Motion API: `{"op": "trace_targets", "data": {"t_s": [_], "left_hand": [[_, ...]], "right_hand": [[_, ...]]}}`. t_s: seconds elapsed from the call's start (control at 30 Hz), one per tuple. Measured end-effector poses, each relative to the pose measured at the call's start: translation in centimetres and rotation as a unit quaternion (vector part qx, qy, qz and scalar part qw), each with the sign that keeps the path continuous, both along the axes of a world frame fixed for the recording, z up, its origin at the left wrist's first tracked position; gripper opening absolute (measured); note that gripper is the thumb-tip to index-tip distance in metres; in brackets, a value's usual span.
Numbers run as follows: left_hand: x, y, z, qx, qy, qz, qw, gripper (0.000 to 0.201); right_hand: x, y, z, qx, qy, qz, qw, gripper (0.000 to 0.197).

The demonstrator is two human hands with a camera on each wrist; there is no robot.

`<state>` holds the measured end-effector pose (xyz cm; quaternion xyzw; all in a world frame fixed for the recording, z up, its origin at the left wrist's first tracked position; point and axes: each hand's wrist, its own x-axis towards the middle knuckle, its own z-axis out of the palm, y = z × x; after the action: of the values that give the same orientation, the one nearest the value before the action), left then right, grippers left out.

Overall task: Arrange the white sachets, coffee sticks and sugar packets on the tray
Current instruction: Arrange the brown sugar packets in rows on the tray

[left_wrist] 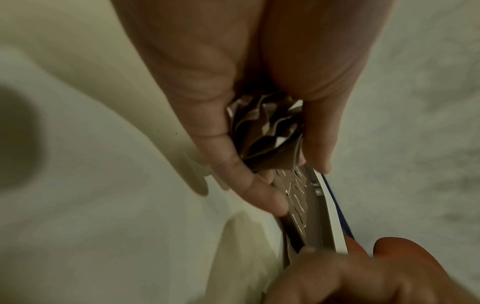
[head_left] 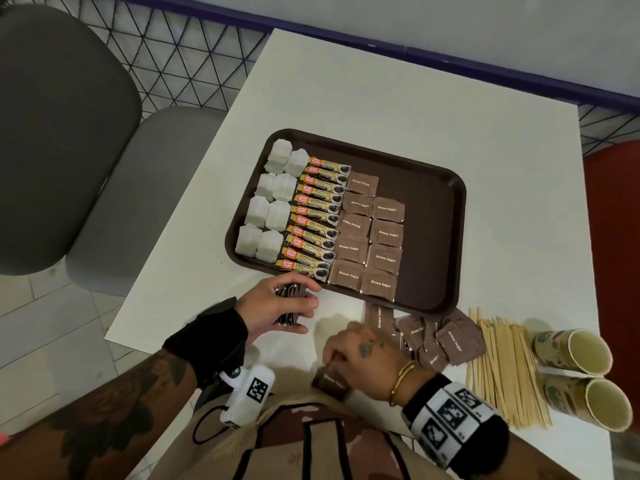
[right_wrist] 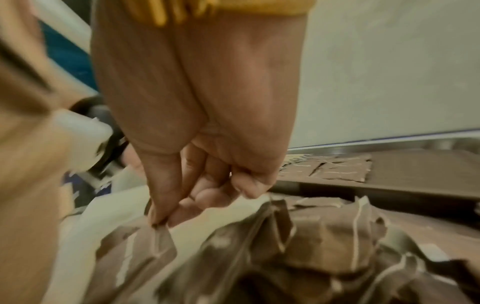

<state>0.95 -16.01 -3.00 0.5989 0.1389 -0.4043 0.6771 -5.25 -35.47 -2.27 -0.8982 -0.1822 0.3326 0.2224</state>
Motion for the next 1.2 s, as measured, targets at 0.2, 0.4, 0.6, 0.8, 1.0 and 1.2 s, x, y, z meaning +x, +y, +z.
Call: {"op": "trace_targets", "data": {"t_s": [0.2, 0.4, 0.6, 0.8, 1.0, 1.2], "left_hand": [[0.2, -1.2, 0.9, -0.024, 0.003, 0.002, 1.000, 0.038], [0.7, -2.9, 1.7, -0.080, 0.035, -0.009, 0.996, 0.046], [0.4, -2.7, 1.6, -0.046, 0.030, -0.031, 0.998, 0.028], [0.6, -2.1, 1.1, -0.024, 0.028, -0.018, 0.999, 0.029], [0.6, -2.1, 0.6, -0.010, 0.011, -0.044, 0.999, 0.038], [0.6, -1.9, 0.8, -0.030, 0.012, -0.029, 0.999, 0.036]], "right_hand": [[3.8, -2.2, 2.7, 0.228, 0.069, -0.312, 0.920, 0.005], [4.4, -2.2, 2.2, 0.291, 0.057, -0.442, 0.847, 0.007], [2.0, -3.3, 1.4, 0.107, -0.096, -0.172, 0.974, 0.028], [-0.5, -3.5, 0.6, -0.171, -0.181, 0.122, 0.961, 0.050], [0.0, -2.8, 0.4, -0.105, -0.088, 0.066, 0.988, 0.017], [1.9, -4.2, 1.5, 0.170, 0.067, -0.289, 0.940, 0.011]]}}
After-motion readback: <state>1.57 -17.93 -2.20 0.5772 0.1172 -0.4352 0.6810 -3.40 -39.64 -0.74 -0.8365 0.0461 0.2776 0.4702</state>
